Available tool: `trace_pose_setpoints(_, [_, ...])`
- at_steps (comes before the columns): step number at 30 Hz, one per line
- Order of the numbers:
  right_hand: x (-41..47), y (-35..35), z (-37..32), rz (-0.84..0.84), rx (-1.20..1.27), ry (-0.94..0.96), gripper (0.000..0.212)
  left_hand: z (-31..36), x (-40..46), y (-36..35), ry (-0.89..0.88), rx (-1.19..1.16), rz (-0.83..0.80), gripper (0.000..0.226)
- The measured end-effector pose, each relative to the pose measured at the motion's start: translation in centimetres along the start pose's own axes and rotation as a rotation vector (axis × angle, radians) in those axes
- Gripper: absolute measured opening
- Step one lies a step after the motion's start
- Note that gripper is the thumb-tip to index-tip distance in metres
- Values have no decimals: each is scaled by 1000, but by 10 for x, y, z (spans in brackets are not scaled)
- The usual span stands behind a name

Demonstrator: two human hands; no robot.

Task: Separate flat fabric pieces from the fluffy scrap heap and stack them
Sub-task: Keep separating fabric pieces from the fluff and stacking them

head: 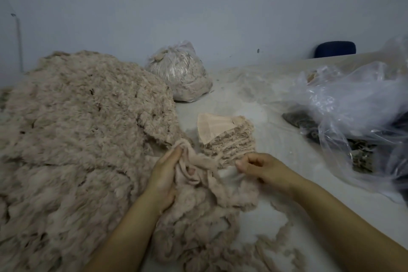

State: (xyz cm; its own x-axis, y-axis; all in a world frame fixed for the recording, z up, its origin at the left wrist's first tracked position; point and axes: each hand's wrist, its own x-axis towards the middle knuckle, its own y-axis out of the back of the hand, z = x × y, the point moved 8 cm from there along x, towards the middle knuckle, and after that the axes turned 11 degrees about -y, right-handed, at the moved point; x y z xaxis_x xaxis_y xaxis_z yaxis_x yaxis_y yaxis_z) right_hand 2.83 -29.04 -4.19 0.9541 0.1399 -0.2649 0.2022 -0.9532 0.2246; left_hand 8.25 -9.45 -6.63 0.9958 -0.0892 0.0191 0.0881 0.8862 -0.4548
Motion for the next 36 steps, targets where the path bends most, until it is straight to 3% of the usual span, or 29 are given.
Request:
trace_pose_setpoints(3, [3, -27, -21, 68, -133, 160, 44, 13, -8, -35, -148, 310, -270, 14])
trace_pose_setpoints(4, [5, -39, -25, 72, -177, 188, 38, 20, -12, -47, -219, 466, -373, 9])
trace_pose_setpoints(6, [11, -38, -29, 188, -116, 211, 18, 32, -19, -56, -357, 821, -532, 25])
trace_pose_setpoints(8, [11, -12, -29, 392, -98, 190, 20, 44, -25, -47, -410, 1060, -625, 46])
trace_pose_setpoints(9, [10, -1, -26, 450, -200, 165, 20, 45, -29, -39, -399, 1099, -692, 52])
trace_pose_setpoints(10, [11, 4, -21, 439, -325, 120, 18, 43, -33, -29, -372, 1145, -779, 55])
trace_pose_setpoints(13, [12, -15, 0, 191, -722, 33, 11, 24, -44, -2, -309, 1402, -998, 48])
trace_pose_setpoints(15, [3, -40, -12, 113, -855, 237, 35, 27, -41, 2, -338, 1320, -902, 30])
trace_pose_setpoints(17, [-8, -61, -32, 81, -811, 477, 48, 41, -35, 4, -312, 1082, -712, 17])
trace_pose_setpoints(20, [-12, -83, -26, -42, -741, 354, 38, 48, -26, 15, -73, 610, -448, 16])
trace_pose_setpoints(23, [-16, -105, -3, -327, -617, 125, 21, 46, -23, 21, 123, 308, -264, 14])
trace_pose_setpoints(25, [-17, -104, -14, -337, -348, 50, 11, 43, -24, 20, 186, 293, -252, 11])
trace_pose_setpoints(28, [-4, -78, -33, -26, -208, 75, 37, 43, -26, 9, 210, 330, -369, 15])
trace_pose_setpoints(30, [4, -89, -38, -52, -174, 63, 44, 46, -26, -3, 128, 400, -458, 22])
trace_pose_setpoints(32, [10, -105, -38, -94, -134, 89, 30, 57, -21, -7, -52, 460, -440, 31])
trace_pose_setpoints(34, [15, -103, -37, -55, 64, 86, 8, 68, -18, -5, -194, 540, -461, 34])
trace_pose_setpoints(36, [16, -89, -29, 3, 321, 25, 11, 62, -21, -1, -193, 869, -652, 40])
